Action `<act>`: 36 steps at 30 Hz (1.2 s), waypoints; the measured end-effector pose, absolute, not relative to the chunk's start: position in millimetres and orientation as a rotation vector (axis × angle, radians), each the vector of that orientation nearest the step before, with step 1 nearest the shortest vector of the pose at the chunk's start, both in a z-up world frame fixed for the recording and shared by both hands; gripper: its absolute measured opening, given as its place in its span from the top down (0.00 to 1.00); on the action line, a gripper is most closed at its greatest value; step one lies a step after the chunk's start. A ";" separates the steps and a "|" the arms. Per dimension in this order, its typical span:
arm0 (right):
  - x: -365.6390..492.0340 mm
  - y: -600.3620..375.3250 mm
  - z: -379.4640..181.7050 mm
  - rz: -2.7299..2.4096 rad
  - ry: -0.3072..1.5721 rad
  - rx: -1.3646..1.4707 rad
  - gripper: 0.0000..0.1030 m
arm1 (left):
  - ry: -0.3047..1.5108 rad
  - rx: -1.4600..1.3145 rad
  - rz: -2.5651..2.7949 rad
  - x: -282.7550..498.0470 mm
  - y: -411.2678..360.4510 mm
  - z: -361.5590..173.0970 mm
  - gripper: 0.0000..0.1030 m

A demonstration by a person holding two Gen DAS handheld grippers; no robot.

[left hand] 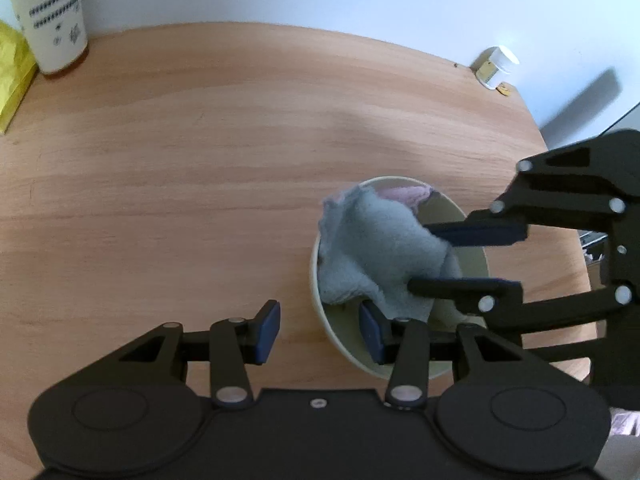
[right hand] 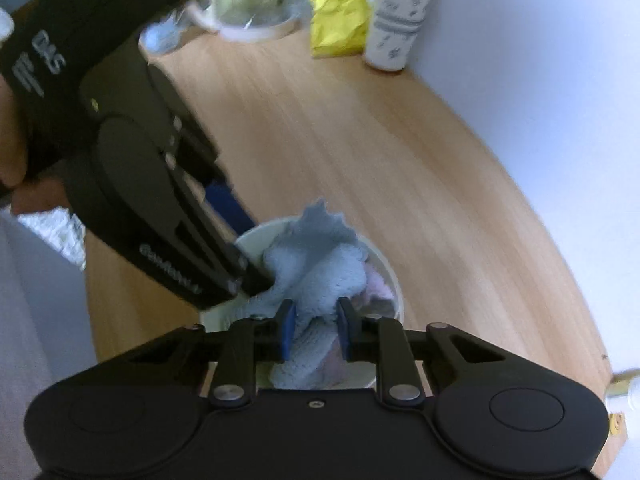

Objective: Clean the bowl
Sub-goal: 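Grasp the cloth inside the bowl again with the right tool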

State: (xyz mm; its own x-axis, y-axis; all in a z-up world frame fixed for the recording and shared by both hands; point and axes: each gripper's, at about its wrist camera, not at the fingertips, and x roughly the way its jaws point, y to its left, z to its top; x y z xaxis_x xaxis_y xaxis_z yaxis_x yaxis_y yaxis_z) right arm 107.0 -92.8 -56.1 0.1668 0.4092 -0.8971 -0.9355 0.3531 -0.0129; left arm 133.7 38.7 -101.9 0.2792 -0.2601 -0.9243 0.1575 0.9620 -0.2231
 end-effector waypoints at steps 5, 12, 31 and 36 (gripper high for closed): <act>105.4 -84.9 -61.6 1.111 0.970 -0.743 0.74 | 1.255 -0.104 -0.291 131.6 40.3 -101.3 0.59; 104.4 -78.1 -69.1 1.160 1.003 -0.792 0.74 | 1.259 -0.106 -0.304 133.8 43.5 -100.9 0.70; 87.2 -95.1 -56.9 0.997 0.968 -0.678 0.86 | 1.234 -0.011 -0.480 141.4 47.8 -99.5 0.84; 80.4 -104.9 -40.0 0.967 0.932 -0.620 0.86 | 1.245 -0.004 -0.500 141.2 49.6 -97.7 0.83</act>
